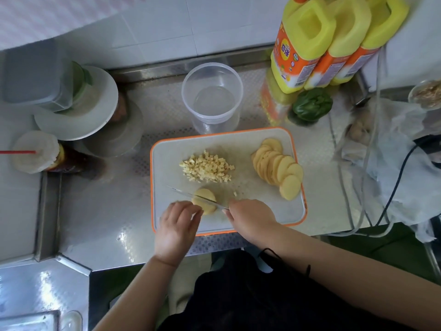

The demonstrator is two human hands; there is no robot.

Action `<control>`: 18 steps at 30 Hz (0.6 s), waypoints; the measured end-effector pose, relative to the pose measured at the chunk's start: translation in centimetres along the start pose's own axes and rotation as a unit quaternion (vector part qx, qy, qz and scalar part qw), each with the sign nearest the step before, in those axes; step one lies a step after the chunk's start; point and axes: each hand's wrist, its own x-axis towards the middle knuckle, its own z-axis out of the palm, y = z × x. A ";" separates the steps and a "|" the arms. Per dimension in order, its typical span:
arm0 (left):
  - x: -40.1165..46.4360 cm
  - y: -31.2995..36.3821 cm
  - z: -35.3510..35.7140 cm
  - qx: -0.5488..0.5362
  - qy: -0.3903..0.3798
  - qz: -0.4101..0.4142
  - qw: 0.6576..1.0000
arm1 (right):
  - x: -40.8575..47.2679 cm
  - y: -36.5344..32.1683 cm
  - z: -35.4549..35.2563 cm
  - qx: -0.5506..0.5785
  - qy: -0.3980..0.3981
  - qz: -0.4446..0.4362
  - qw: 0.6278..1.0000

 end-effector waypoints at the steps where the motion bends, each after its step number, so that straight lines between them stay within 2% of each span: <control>1: -1.0 -0.2 0.8 0.006 -0.026 -0.016 1.000 | 0.1 -0.1 0.3 -0.008 0.001 -0.003 1.000; 4: -1.8 -0.4 2.7 0.023 -0.070 -0.059 0.996 | 0.6 -0.5 0.9 -0.023 -0.011 -0.007 1.000; 18: -0.9 -0.1 4.2 0.017 -0.084 -0.137 0.987 | 1.3 -0.2 1.6 -0.031 -0.010 0.004 0.999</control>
